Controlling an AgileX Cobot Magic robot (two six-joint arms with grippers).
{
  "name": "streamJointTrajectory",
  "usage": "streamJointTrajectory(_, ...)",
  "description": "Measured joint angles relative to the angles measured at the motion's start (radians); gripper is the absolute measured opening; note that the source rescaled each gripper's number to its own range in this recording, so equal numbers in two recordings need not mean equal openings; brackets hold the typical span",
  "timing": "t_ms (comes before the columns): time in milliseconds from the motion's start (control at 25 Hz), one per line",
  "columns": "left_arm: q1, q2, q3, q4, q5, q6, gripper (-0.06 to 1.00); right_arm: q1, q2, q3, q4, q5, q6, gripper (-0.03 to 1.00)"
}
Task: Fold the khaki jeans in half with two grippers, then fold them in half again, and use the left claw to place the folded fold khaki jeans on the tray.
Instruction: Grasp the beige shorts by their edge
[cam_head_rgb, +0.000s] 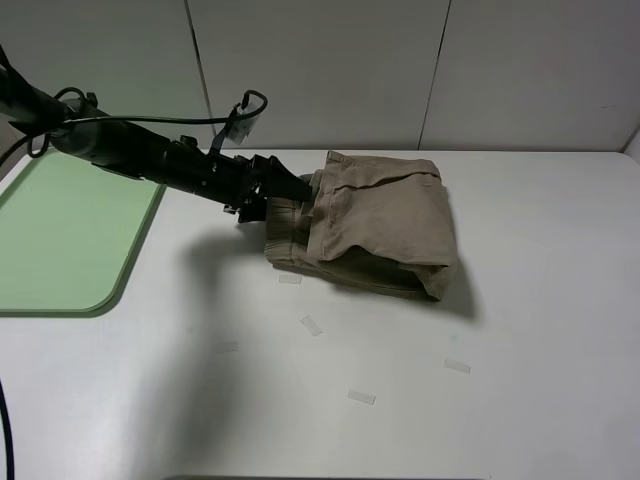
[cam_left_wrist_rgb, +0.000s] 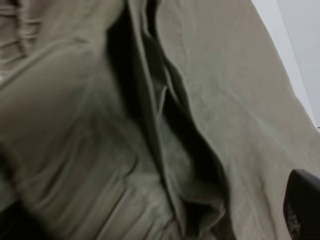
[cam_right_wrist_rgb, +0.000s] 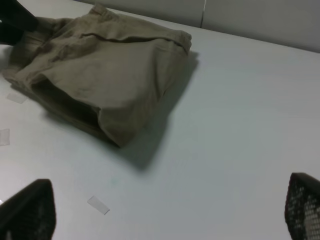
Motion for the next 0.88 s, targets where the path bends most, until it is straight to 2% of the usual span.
streamJointTrajectory(440,-0.063,0.033,-0.018,-0.054,-0.062,-0.010,0.95,0.000,0.000,0.000,0.001,0.000,0.001,0.99)
streamJointTrajectory(720,-0.107,0.032,-0.021,-0.079,-0.145,-0.082,0.75,0.000,0.000,0.000,0.001,0.000,0.001,0.99)
streamJointTrajectory(800,-0.126,0.033,-0.021,-0.080,-0.155,-0.120,0.66,0.000,0.000,0.000,0.001,0.000,0.001,0.99)
streamJointTrajectory(880,-0.143,0.036,-0.021,-0.079,-0.158,-0.151,0.51,0.000,0.000,0.000,0.001,-0.001,0.001,0.99)
